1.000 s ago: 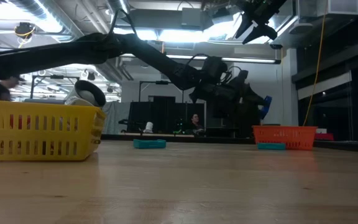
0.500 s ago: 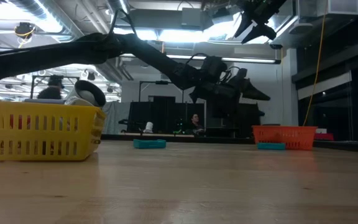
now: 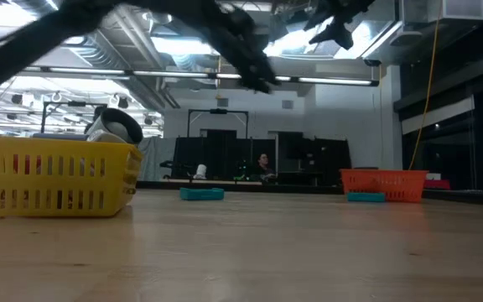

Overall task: Pick & Place Office items
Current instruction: Put the bottom light blue digital timer into the orange bin

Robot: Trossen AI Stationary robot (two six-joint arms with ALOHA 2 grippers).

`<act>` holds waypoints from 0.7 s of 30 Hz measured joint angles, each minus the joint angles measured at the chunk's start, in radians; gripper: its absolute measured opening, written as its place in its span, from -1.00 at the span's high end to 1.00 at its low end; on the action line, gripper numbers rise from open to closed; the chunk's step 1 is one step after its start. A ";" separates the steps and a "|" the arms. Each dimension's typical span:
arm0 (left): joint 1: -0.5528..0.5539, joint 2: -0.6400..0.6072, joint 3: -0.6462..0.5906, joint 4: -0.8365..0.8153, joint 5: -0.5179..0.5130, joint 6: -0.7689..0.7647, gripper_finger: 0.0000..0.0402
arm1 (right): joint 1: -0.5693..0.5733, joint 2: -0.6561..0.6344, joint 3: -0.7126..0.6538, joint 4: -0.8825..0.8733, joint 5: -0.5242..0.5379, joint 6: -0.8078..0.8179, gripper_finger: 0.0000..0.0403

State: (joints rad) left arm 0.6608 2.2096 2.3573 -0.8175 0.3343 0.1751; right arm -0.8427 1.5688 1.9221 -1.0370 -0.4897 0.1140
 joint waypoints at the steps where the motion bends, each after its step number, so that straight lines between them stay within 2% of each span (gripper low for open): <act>1: 0.017 -0.037 0.000 -0.068 -0.062 0.041 -0.29 | 0.011 0.000 0.000 0.007 -0.013 -0.008 0.07; 4: 0.074 -0.130 0.000 -0.224 -0.181 0.125 -0.30 | 0.052 0.000 0.000 0.034 -0.052 -0.031 0.07; 10: 0.193 -0.314 -0.001 -0.443 -0.223 0.103 -0.30 | 0.148 0.001 0.000 0.064 -0.069 -0.138 0.07; 13: 0.199 -0.384 -0.001 -0.557 -0.375 0.163 -0.28 | 0.201 0.024 0.000 0.056 -0.069 -0.208 0.07; 18: 0.199 -0.473 -0.001 -0.630 -0.502 0.140 -0.27 | 0.301 0.109 -0.001 0.042 -0.066 -0.305 0.07; 21: 0.199 -0.507 -0.001 -0.630 -0.517 0.050 -0.27 | 0.359 0.180 -0.001 0.048 -0.012 -0.388 0.07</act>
State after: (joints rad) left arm 0.8600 1.7026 2.3562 -1.4475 -0.1825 0.2251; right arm -0.4838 1.7490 1.9213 -0.9895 -0.5015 -0.2740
